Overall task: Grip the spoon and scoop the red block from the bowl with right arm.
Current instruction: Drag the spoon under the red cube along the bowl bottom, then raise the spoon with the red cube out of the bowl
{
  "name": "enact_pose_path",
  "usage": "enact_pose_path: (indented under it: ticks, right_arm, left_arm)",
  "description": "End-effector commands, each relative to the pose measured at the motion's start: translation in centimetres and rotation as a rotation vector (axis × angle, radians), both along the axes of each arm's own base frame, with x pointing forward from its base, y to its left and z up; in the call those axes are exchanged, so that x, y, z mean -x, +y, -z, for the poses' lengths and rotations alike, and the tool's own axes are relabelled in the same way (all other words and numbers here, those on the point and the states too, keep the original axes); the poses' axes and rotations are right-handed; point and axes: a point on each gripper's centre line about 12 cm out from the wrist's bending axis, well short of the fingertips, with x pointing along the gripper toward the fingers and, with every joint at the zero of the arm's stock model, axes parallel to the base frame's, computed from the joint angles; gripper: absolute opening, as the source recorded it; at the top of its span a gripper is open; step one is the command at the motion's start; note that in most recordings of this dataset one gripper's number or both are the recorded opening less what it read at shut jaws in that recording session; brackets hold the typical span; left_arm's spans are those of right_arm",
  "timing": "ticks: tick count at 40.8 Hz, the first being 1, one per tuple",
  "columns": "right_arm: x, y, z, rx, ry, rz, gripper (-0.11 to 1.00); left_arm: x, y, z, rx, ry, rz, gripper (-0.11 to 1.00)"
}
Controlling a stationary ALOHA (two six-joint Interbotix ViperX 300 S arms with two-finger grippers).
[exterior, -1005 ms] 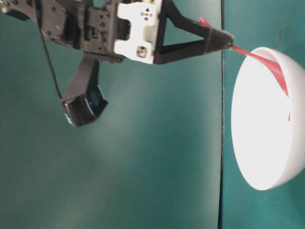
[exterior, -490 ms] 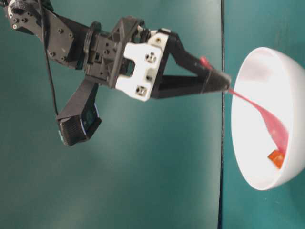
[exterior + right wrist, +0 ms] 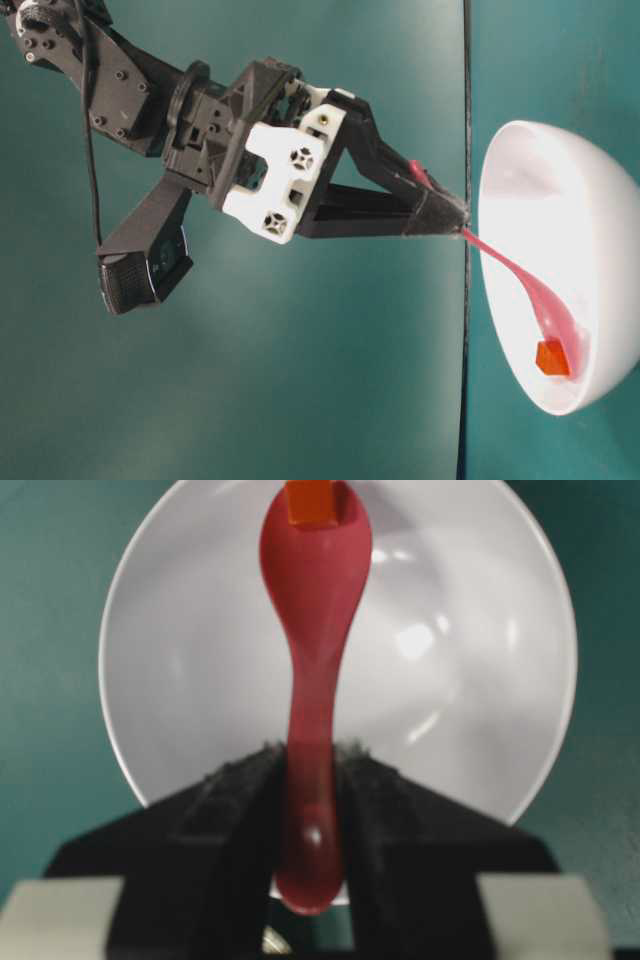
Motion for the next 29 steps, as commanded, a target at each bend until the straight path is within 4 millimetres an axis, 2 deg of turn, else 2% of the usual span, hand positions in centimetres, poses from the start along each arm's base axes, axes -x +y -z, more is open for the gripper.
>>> enact_pose_path:
  ticks: [1, 15, 22, 29]
  right_arm:
    - [0.2, 0.2, -2.1, 0.002, -0.065, 0.003, 0.25]
    - [3.4, 1.4, -2.4, 0.029, -0.219, -0.002, 0.25]
    - [6.2, 2.3, -2.7, 0.055, -0.324, -0.021, 0.25]
    - [8.5, 2.5, -3.9, 0.065, -0.397, -0.022, 0.25]
  left_arm:
    - [-0.2, -0.1, -0.7, -0.002, -0.024, 0.004, 0.0]
    - [-0.2, -0.1, -0.8, 0.005, -0.028, 0.003, 0.0]
    - [-0.1, -0.1, -0.8, 0.005, -0.028, 0.003, 0.0]
    - [-0.2, -0.1, -0.7, 0.005, -0.025, 0.003, 0.0]
